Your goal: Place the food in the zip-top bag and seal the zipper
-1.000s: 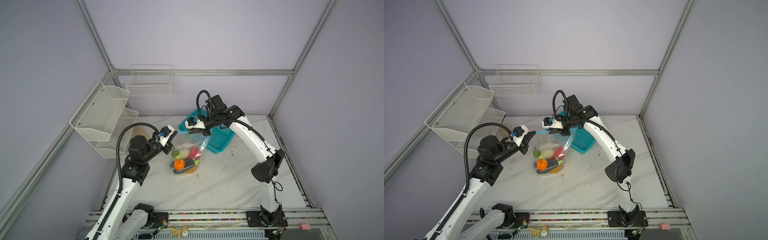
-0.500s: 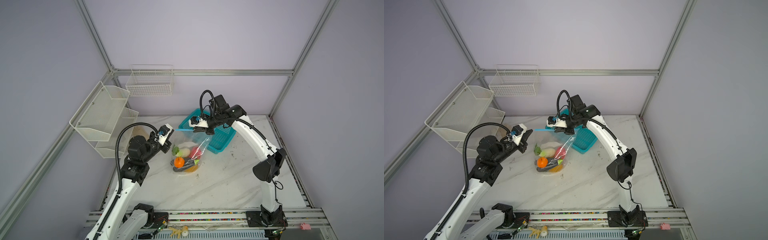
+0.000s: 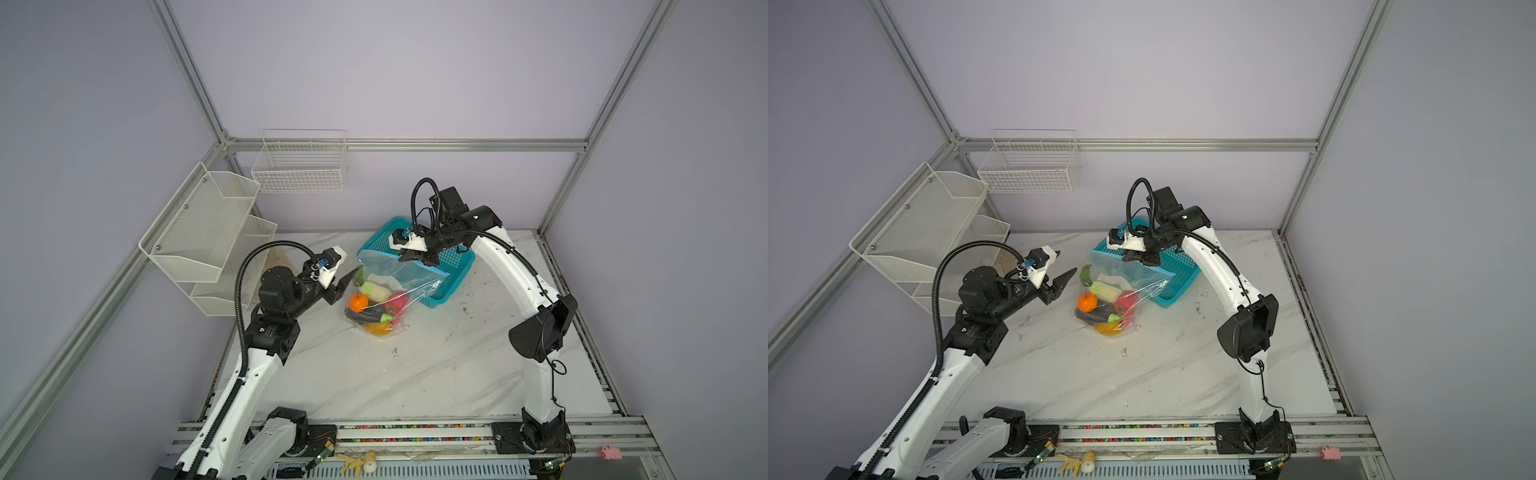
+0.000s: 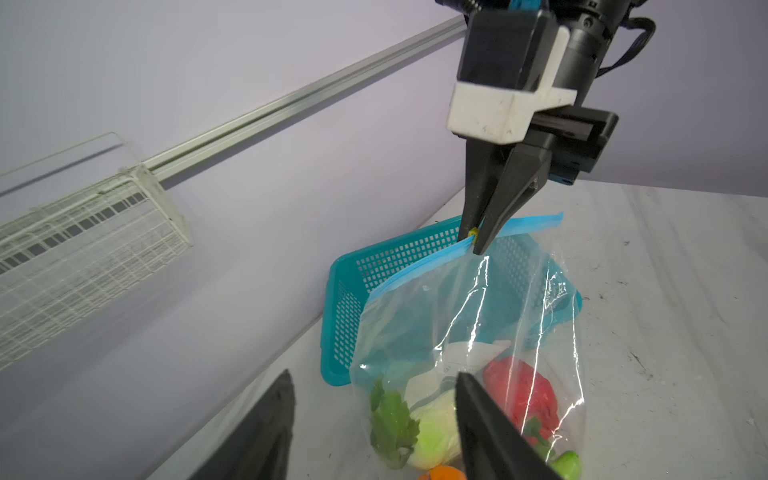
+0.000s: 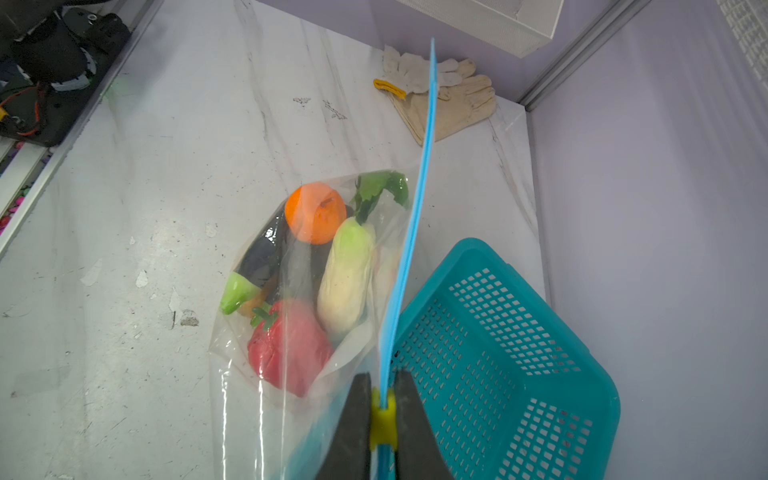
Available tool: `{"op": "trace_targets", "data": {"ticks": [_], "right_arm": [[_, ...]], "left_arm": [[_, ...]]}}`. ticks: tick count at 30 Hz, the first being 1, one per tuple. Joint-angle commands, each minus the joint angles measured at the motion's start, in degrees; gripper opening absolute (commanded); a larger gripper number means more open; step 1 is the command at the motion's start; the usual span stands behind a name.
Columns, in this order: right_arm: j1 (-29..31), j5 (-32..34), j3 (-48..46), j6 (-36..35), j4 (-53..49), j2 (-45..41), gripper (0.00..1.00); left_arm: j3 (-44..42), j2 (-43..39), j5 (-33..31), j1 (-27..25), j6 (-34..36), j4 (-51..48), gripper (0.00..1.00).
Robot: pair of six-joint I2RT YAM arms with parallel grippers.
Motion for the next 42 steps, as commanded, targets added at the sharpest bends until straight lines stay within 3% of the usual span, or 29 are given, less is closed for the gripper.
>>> {"op": "trace_targets", "data": {"ticks": [1,8,16,20,27,37,42], "right_arm": [[0.5,-5.0,2.3,-3.0,-3.9,-1.2,0.01],[1.1,-6.3,2.1,-3.6,-4.1,-1.5,0.01],[1.2,-6.2,2.0,-3.2,-3.4,-0.8,0.01],[1.3,-6.2,2.6,-3.1,-3.6,-0.3,0.01],[1.4,-6.1,3.4,-2.7,-3.7,0.2,0.01],[1.8,-5.5,3.7,-2.2,-3.5,0.5,0.01],[1.7,-4.4,3.8,-1.4,-3.4,0.5,0.01]], "left_arm": [[6.4,3.5,7.7,0.5,-1.0,3.2,0.78],[12.9,10.4,13.4,0.4,2.6,2.8,0.74],[12.7,11.8,17.1,0.2,1.0,5.6,0.54],[13.0,12.7,17.8,0.1,1.0,5.6,0.49],[13.7,14.4,18.4,0.0,1.0,5.6,0.33],[13.4,13.9,17.1,-0.7,1.0,5.7,0.0],[12.0,11.4,12.6,-1.0,2.1,4.1,0.0]]}}
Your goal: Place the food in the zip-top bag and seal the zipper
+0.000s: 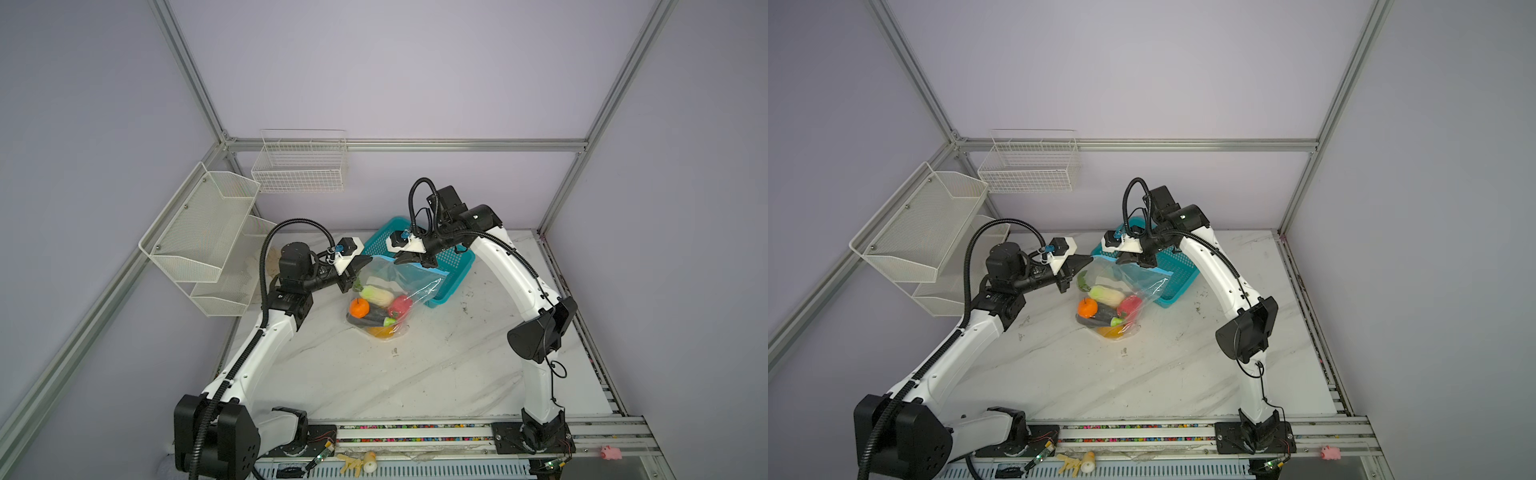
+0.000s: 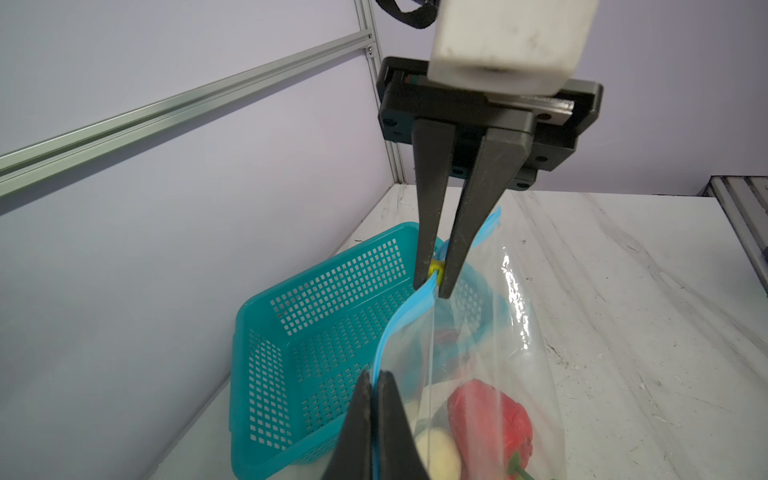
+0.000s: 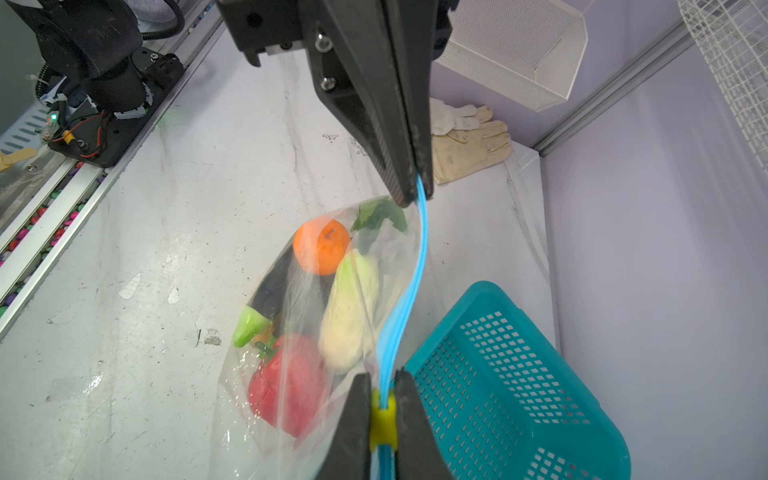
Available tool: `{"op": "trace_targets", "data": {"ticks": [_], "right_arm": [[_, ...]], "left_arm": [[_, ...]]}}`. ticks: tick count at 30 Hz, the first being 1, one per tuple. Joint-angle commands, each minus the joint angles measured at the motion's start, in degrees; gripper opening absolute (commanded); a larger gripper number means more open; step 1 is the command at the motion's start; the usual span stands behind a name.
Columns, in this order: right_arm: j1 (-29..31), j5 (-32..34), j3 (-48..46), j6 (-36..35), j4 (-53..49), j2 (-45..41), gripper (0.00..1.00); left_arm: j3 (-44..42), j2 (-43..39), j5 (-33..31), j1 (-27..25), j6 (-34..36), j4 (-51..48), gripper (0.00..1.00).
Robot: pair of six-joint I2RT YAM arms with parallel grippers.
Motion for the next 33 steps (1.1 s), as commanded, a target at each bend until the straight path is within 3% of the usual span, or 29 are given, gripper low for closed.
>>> {"op": "trace_targets", "data": {"ticks": [1,10,22,33], "right_arm": [[0.4,-0.5,1.6,0.3,-1.1,0.4,0.0],[0.3,5.8,1.9,3.8,-0.7,0.3,0.01],[-0.5,11.0,-1.7,6.2,1.2,-1.5,0.02],[-2.8,12.3,-3.9,6.2,2.1,-2.6,0.03]], "left_arm": [[3.8,-3.7,-4.0,-0.6,0.7,0.5,0.0],[-2.0,-11.0,-16.5,-0.6,3.0,-2.5,0.0],[-4.1,-13.2,-29.6,-0.5,2.9,-3.2,0.0],[-4.7,-14.6,-33.9,-0.5,4.3,-4.1,0.0]]}}
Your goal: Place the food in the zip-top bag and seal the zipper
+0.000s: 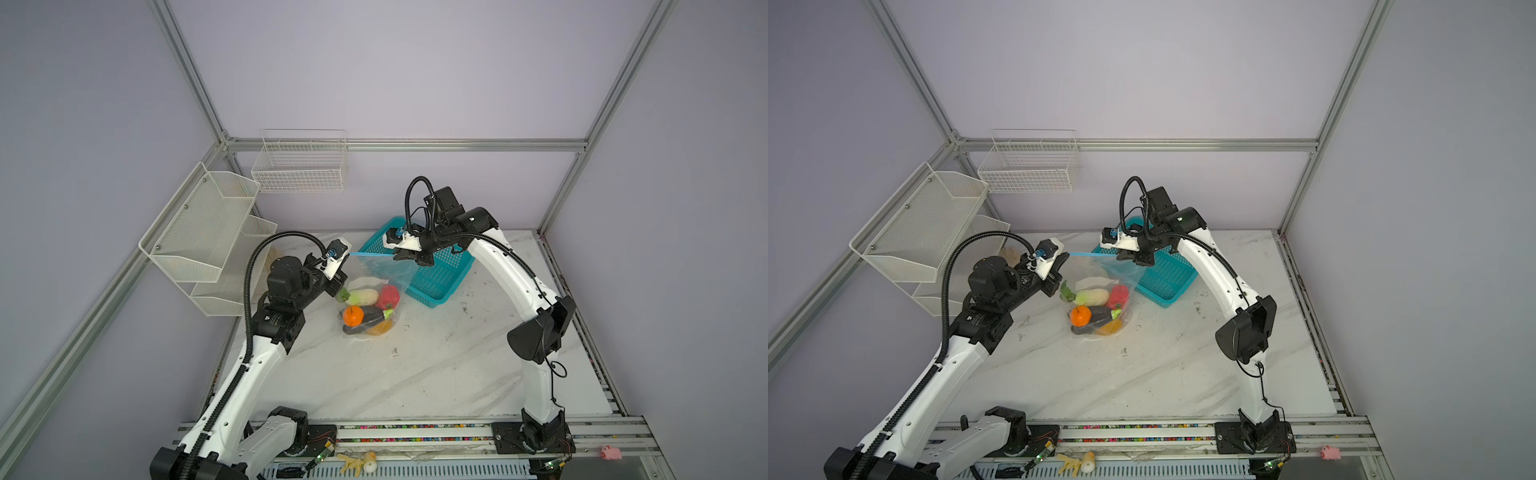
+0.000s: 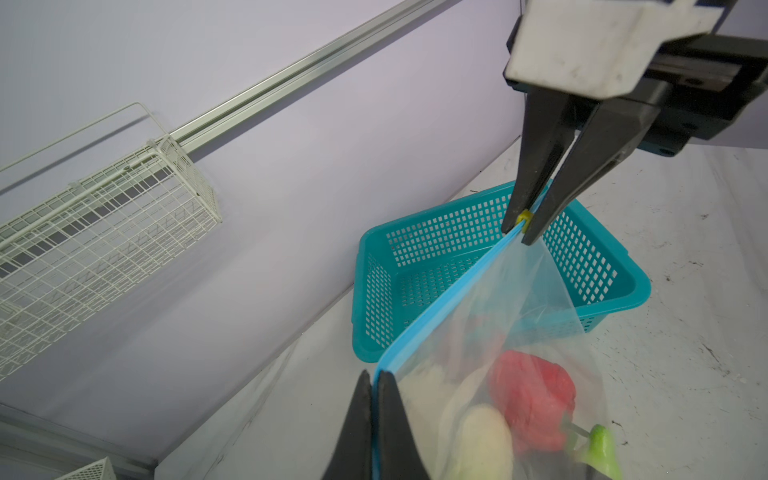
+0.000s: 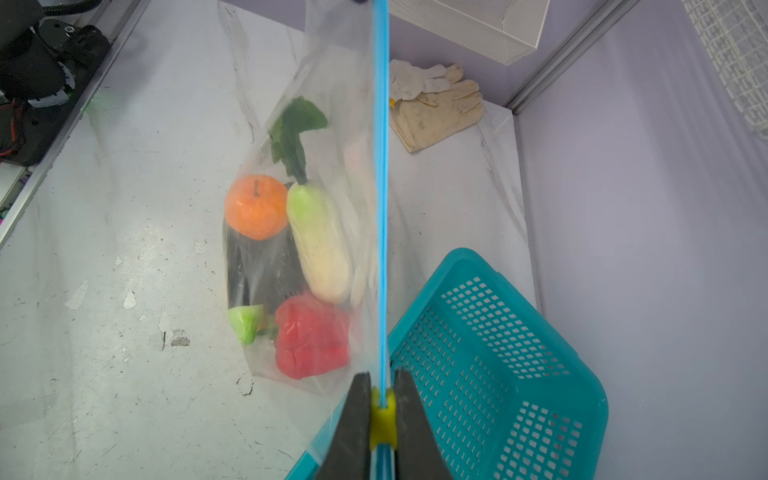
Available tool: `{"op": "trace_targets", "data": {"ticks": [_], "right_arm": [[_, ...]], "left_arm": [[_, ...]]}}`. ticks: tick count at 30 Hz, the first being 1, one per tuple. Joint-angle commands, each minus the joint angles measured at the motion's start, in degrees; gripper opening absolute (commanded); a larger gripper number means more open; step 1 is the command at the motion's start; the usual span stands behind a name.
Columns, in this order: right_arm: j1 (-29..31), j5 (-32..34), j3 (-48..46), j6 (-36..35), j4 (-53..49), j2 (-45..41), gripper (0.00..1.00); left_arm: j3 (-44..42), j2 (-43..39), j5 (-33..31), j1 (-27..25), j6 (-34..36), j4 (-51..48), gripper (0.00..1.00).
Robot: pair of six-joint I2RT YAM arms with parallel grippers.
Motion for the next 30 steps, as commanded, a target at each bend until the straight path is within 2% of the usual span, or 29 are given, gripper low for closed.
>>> {"op": "trace_targets", "data": {"ticks": [1,30], "right_arm": [[-2.7,4.6,-1.4,0.4,-3.1,-2.3,0.03],[-7.1,6.2,-6.0,2.4,-0.4,-4.9,0.07]], "left_arm": [[-2.0,-2.8,-6.7,1.1,1.3,3.7,0.0],[-3.1,-4.0,-7.5,1.1,2.0,3.6,0.0]]}}
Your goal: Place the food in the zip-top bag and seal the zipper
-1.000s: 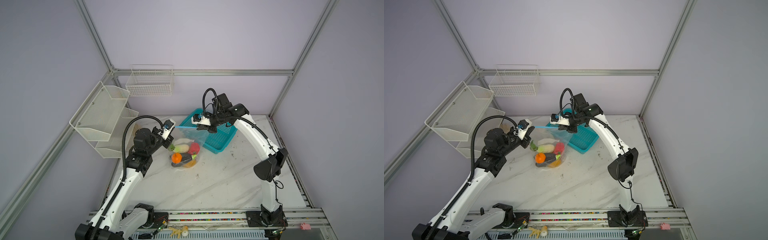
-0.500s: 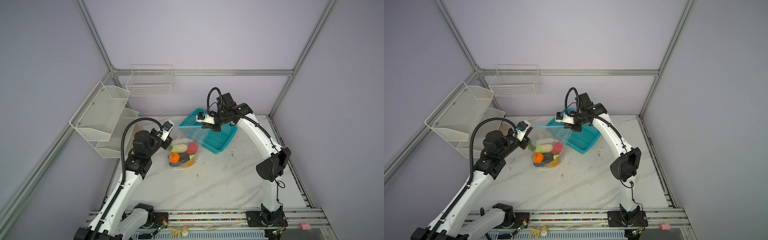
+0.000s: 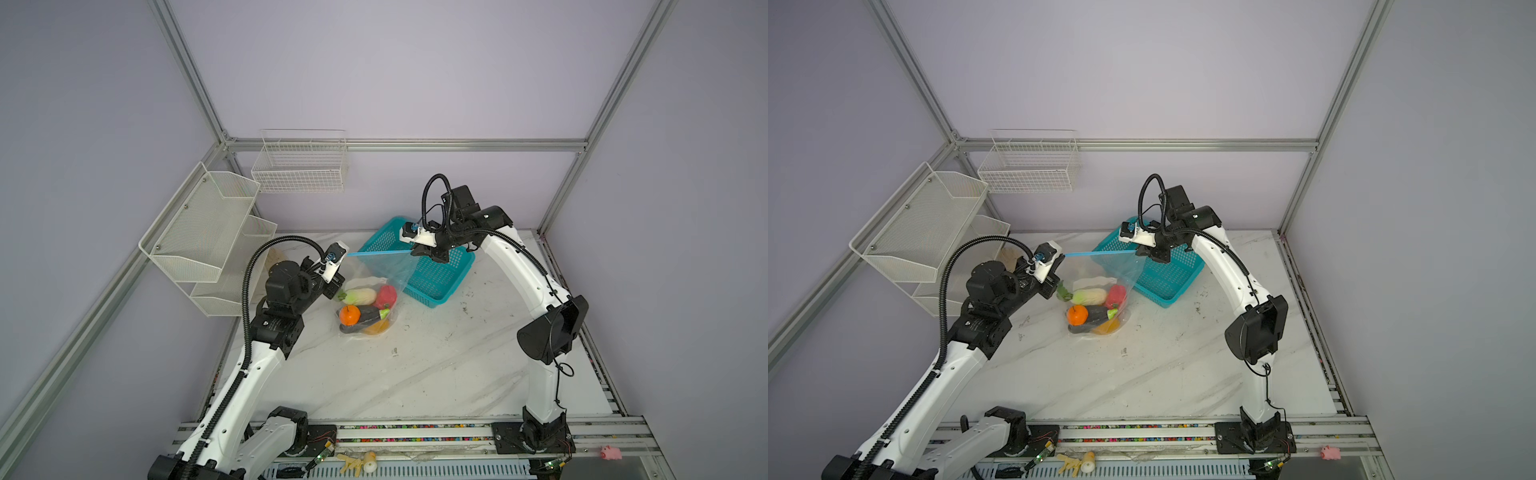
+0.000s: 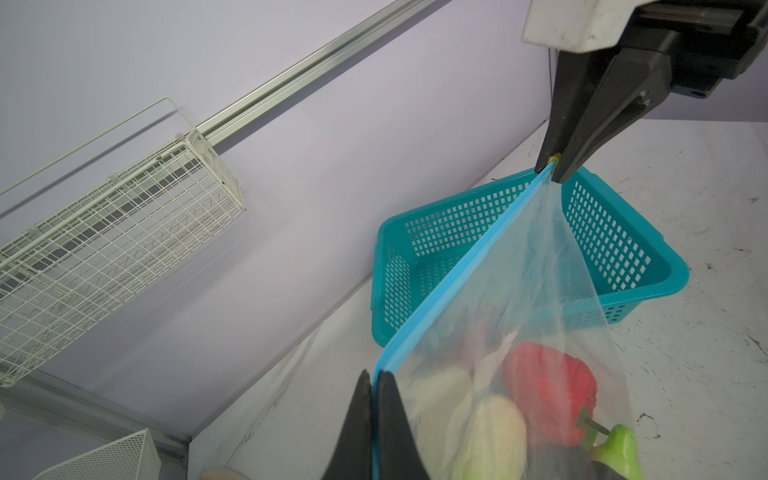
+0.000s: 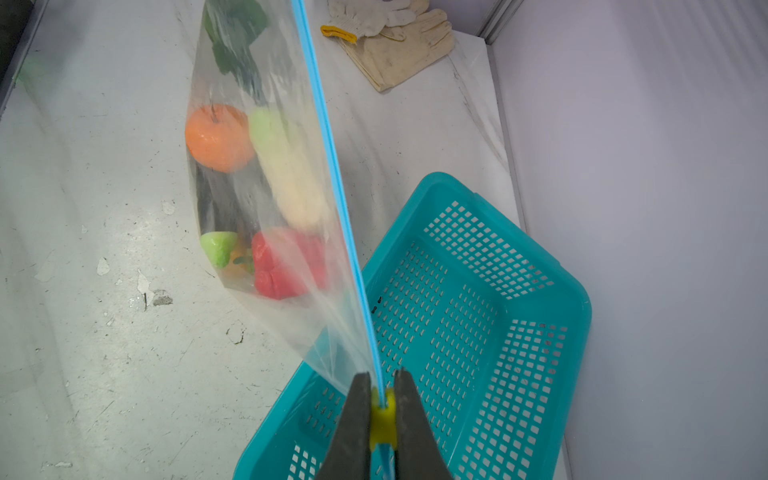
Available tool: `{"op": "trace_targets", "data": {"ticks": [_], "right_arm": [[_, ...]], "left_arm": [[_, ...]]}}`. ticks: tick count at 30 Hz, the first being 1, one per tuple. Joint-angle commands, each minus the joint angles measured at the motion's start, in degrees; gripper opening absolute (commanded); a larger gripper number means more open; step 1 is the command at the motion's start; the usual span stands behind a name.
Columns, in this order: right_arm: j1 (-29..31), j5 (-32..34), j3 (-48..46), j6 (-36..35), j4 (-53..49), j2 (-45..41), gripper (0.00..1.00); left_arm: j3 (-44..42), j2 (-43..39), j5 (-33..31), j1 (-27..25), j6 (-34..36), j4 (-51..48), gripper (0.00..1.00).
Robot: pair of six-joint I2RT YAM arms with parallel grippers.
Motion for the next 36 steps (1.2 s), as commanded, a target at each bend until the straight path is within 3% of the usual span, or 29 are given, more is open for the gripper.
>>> {"op": "trace_targets", "data": {"ticks": [1,11,18,32,36], "right_arm": [[-2.0,3.2,-0.5,0.8,-1.3,-2.0,0.08],[0.0,0.6,1.2,2.9,-1.7,-2.2,0.07],[3.3,0.7,1.5,6.4,-1.5,-3.8,0.07],[14.3,5.8,-11.8,14.3,6.7,-16.2,0.09],[14.8,5.1,-14.3,15.3,10.0,-16.3,0.11]], "left_arm": [[-1.2,-2.2,-4.4,1.1,0.5,3.3,0.0],[0.4,-4.3,-2.4,1.1,-2.1,-0.2,0.0],[-0.2,-13.7,2.8,0.2,-8.6,-7.7,0.0],[0.7,-30.7,8.6,-0.2,-20.4,-25.7,0.0],[-0.9,-32.2,4.2,-0.3,-26.4,-26.4,0.0]]}}
